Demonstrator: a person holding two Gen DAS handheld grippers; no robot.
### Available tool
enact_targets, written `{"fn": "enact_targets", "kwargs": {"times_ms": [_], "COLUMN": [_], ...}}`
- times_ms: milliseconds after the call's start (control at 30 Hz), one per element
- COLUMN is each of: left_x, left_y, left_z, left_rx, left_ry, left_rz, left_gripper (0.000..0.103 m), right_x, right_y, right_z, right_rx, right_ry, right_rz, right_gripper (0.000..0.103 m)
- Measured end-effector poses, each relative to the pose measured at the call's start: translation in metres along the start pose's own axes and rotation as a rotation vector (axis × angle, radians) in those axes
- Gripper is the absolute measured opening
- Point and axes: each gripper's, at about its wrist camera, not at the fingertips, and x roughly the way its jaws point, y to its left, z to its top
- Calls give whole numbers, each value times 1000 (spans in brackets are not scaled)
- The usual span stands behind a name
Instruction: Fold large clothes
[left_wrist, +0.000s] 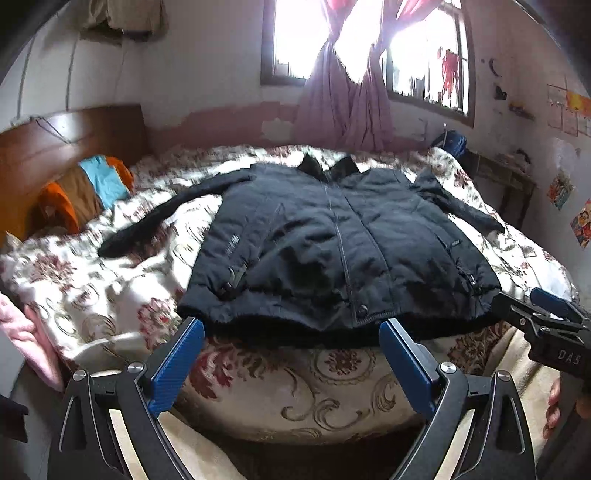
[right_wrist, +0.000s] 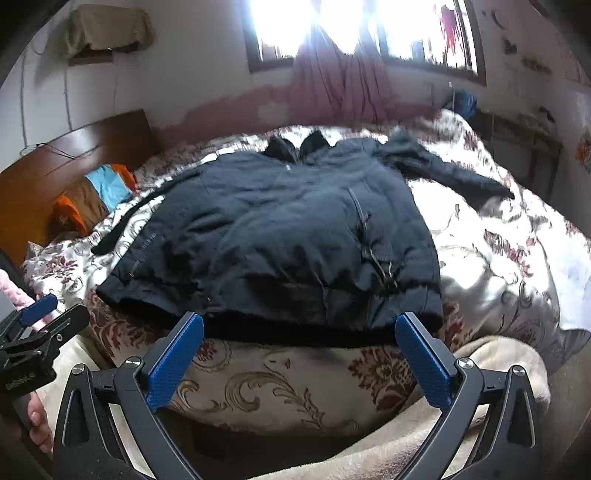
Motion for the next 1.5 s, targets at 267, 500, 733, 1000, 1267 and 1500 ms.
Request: {"fn": "enact_targets", "kwargs": {"times_ms": [267, 500, 733, 1000, 1267, 1500], "left_x": [32, 66, 104, 144, 191, 248], "left_y": [-2, -15, -38, -73, -113, -166], "left_z": [11, 32, 65, 97, 126, 155], "left_rx": [-13, 4, 61, 120, 162, 203], "left_ry": [115, 192, 234, 241, 245, 238], "left_rz": [-10, 46, 108, 118, 100, 80], "left_gripper": [96, 96, 96, 96, 96, 96], "right_x": [35, 62, 75, 98, 158, 230], "right_y": [-18, -41, -78, -135, -225, -308], "right_z": [10, 27, 58, 106, 166, 204], "right_rx": [44, 98, 144, 173, 270, 486], "right_ry": [91, 116, 38, -60, -47, -24], "right_rz": [-1, 1, -46, -189, -278, -331], "right_gripper": [102, 102, 102, 102, 102, 102]}}
